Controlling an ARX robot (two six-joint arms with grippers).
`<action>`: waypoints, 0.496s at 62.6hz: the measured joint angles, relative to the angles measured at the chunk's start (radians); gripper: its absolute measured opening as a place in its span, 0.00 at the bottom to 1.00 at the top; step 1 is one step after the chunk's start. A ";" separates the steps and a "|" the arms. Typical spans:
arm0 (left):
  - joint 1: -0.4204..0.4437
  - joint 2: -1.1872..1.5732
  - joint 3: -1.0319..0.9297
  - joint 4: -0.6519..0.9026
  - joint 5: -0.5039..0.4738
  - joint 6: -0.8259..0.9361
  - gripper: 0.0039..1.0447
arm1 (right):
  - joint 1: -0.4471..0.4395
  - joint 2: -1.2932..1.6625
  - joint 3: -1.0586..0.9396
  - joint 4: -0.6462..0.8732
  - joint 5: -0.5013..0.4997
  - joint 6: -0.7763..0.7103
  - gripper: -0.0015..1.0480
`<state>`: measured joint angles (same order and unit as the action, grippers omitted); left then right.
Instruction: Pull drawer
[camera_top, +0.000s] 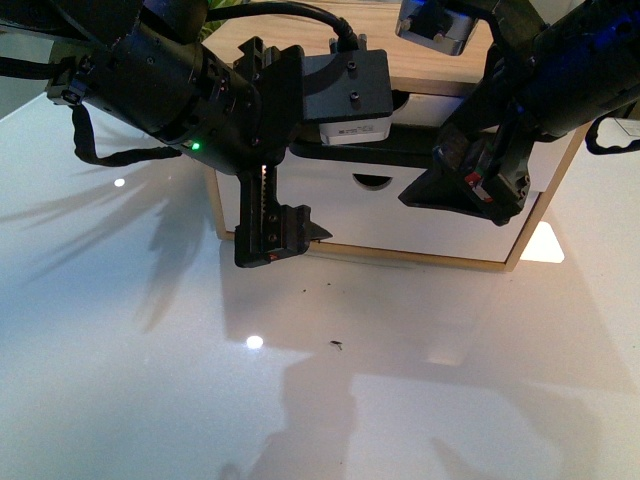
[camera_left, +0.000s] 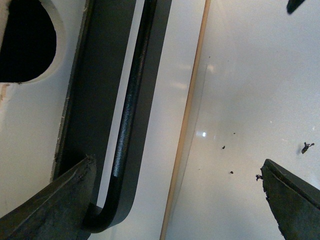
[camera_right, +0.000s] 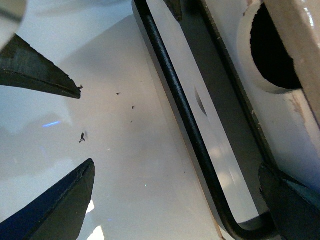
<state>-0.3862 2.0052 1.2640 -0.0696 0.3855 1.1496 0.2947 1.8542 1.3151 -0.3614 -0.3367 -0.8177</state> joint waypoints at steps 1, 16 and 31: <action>0.000 0.000 0.000 0.000 0.000 0.000 0.93 | 0.000 0.002 0.000 0.001 0.000 0.000 0.91; -0.002 0.000 0.000 0.005 -0.005 0.011 0.93 | 0.013 0.037 0.004 0.023 0.008 -0.002 0.91; -0.005 0.003 -0.003 0.008 -0.017 0.037 0.93 | 0.018 0.042 0.002 0.033 0.035 -0.040 0.91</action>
<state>-0.3916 2.0087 1.2613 -0.0620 0.3687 1.1870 0.3122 1.8957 1.3170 -0.3286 -0.3019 -0.8574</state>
